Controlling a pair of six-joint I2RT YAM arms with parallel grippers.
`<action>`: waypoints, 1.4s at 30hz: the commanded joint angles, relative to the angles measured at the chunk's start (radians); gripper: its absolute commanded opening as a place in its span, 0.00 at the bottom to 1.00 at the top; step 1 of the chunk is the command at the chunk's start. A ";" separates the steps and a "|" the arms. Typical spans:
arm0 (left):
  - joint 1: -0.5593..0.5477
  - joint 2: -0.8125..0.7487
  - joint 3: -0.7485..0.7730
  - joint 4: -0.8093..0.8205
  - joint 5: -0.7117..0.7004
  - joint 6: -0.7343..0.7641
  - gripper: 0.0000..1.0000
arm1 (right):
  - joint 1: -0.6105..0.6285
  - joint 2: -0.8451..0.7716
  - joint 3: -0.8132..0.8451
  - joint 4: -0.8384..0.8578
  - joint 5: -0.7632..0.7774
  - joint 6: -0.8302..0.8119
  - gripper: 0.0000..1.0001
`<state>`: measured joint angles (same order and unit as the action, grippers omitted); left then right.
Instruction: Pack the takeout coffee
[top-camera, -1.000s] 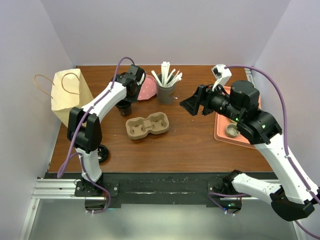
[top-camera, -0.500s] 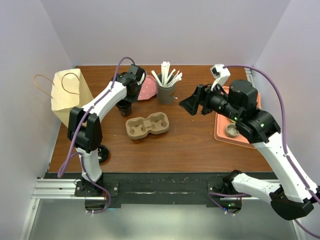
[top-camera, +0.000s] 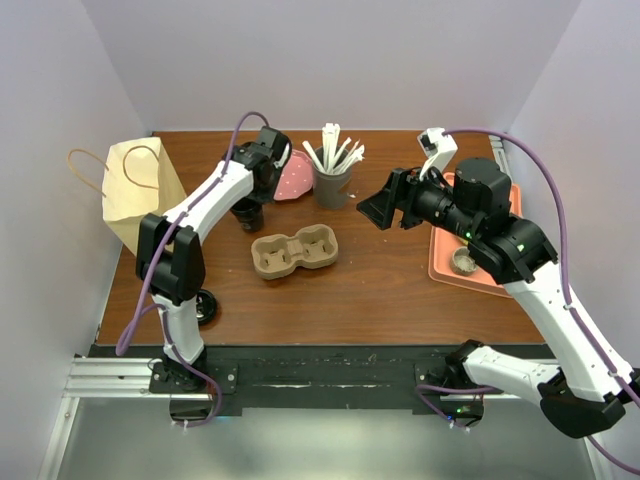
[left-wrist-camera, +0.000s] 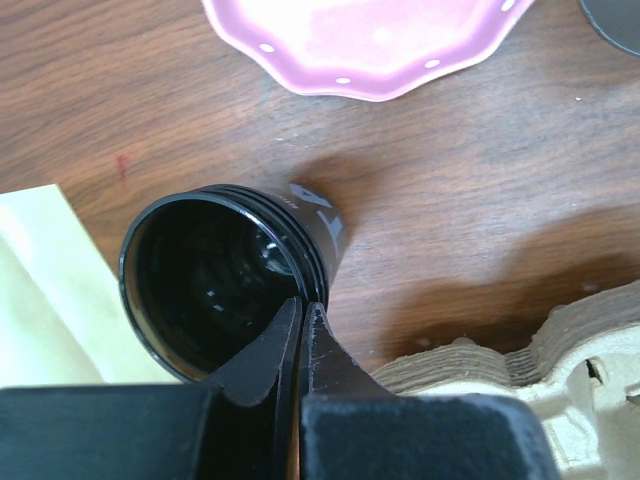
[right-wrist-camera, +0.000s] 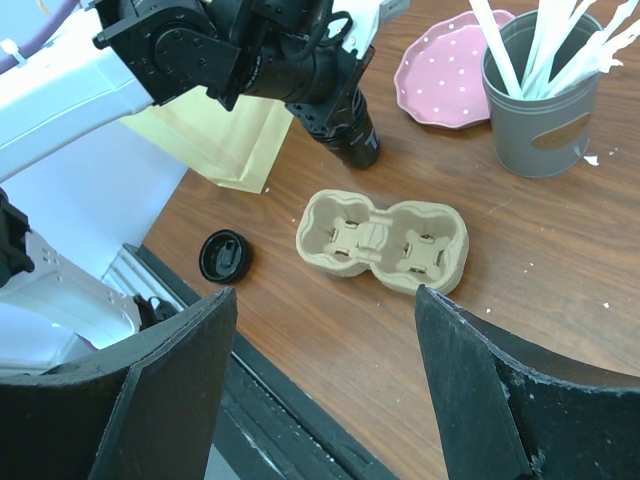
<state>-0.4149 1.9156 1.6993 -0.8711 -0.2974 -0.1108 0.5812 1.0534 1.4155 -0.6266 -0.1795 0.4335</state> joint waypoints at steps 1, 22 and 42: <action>-0.005 -0.001 0.072 -0.026 -0.060 0.003 0.00 | -0.003 -0.016 0.016 0.036 -0.023 0.007 0.75; -0.045 -0.029 0.272 -0.108 -0.192 -0.035 0.00 | -0.004 -0.004 0.036 0.010 0.008 0.045 0.73; -0.393 -0.269 0.214 -0.186 -0.049 -0.176 0.00 | -0.004 -0.061 0.118 -0.130 0.258 0.146 0.73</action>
<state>-0.7200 1.7554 1.9453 -1.0374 -0.4217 -0.2279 0.5812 1.0245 1.4647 -0.7101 -0.0292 0.5587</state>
